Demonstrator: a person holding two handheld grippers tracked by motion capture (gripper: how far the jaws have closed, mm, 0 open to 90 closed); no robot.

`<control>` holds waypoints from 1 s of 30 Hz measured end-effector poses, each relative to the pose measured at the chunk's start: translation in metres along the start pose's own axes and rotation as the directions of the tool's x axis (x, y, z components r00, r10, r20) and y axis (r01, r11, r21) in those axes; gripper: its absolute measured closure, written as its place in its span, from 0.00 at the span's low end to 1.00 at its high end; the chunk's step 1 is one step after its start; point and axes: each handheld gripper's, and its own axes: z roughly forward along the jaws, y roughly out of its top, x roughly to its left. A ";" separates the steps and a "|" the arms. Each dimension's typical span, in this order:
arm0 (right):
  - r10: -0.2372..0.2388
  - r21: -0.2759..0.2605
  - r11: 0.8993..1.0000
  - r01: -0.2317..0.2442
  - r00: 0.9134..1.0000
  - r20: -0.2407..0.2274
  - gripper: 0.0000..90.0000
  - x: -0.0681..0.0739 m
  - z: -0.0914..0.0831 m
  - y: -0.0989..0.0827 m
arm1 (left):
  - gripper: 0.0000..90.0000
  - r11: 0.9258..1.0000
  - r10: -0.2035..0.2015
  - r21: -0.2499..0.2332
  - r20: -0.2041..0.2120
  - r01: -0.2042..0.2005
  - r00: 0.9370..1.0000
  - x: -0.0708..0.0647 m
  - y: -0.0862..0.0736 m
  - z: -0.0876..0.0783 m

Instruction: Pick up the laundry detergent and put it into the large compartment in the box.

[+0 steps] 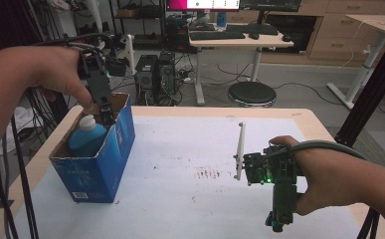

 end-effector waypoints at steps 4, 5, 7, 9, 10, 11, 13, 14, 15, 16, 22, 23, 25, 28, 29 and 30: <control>0.009 0.005 1.000 -0.009 1.000 0.001 0.03 -0.001 -0.002 -0.001 | 0.02 0.998 0.069 -0.006 0.006 -0.069 0.998 -0.009 0.011 0.002; 0.005 0.007 1.000 -0.005 1.000 0.003 0.03 -0.001 -0.002 -0.001 | 0.02 0.996 0.091 -0.013 0.006 -0.091 0.996 -0.011 0.014 0.002; 0.010 0.005 1.000 -0.010 1.000 0.004 0.03 -0.001 -0.002 -0.001 | 0.02 0.996 0.091 -0.013 0.006 -0.091 0.996 -0.011 0.014 0.002; 0.010 0.005 1.000 -0.010 1.000 0.002 0.03 -0.001 -0.002 -0.001 | 0.02 0.987 0.155 -0.037 0.022 -0.154 0.988 -0.018 0.022 0.004; 0.001 0.009 1.000 -0.001 1.000 0.006 0.03 -0.001 -0.002 0.000 | 0.02 0.983 0.183 -0.039 0.037 -0.182 0.982 -0.022 0.027 0.005; 0.011 0.010 1.000 -0.011 1.000 0.002 0.03 0.000 -0.002 0.000 | 0.02 0.979 0.202 -0.039 0.040 -0.200 0.979 -0.024 0.029 0.007; 0.002 0.010 1.000 -0.002 1.000 0.002 0.03 0.000 -0.002 0.001 | 0.02 0.976 0.217 -0.041 0.043 -0.216 0.975 -0.026 0.031 0.008; 0.009 0.015 1.000 -0.009 1.000 0.002 0.03 0.001 -0.002 0.002 | 0.02 0.971 0.238 -0.037 0.052 -0.236 0.970 -0.029 0.035 0.011; 0.008 0.019 1.000 -0.008 1.000 0.010 0.03 0.002 -0.003 0.002 | 0.02 0.971 0.238 -0.037 0.052 -0.236 0.970 -0.029 0.035 0.011; 0.013 0.017 1.000 -0.013 1.000 0.006 0.03 0.003 -0.004 0.003 | 0.02 0.966 0.257 -0.036 0.059 -0.255 0.965 -0.032 0.038 0.015; 0.016 0.012 1.000 -0.016 1.000 0.010 0.03 0.006 -0.007 0.002 | 0.02 0.950 0.312 -0.023 0.075 -0.312 0.947 -0.041 0.050 0.028; 0.015 0.014 1.000 -0.016 1.000 0.009 0.03 0.005 -0.007 0.002 | 0.02 0.947 0.322 -0.019 0.082 -0.322 0.943 -0.042 0.052 0.031; 0.020 0.015 1.000 -0.020 1.000 0.011 0.03 0.005 -0.007 0.001 | 0.02 0.941 0.337 -0.012 0.102 -0.338 0.936 -0.046 0.056 0.036; 0.017 0.013 1.000 -0.017 1.000 0.010 0.03 0.004 -0.007 0.000 | 0.02 0.932 0.360 -0.010 0.118 -0.362 0.925 -0.050 0.062 0.044; 0.018 0.011 1.000 -0.019 1.000 0.008 0.03 0.004 -0.007 0.001 | 0.02 0.931 0.363 -0.009 0.125 -0.365 0.923 -0.050 0.064 0.046; 0.009 0.012 1.000 -0.009 1.000 0.010 0.03 0.003 -0.007 0.000 | 0.02 0.928 0.371 -0.013 0.124 -0.372 0.920 -0.051 0.067 0.049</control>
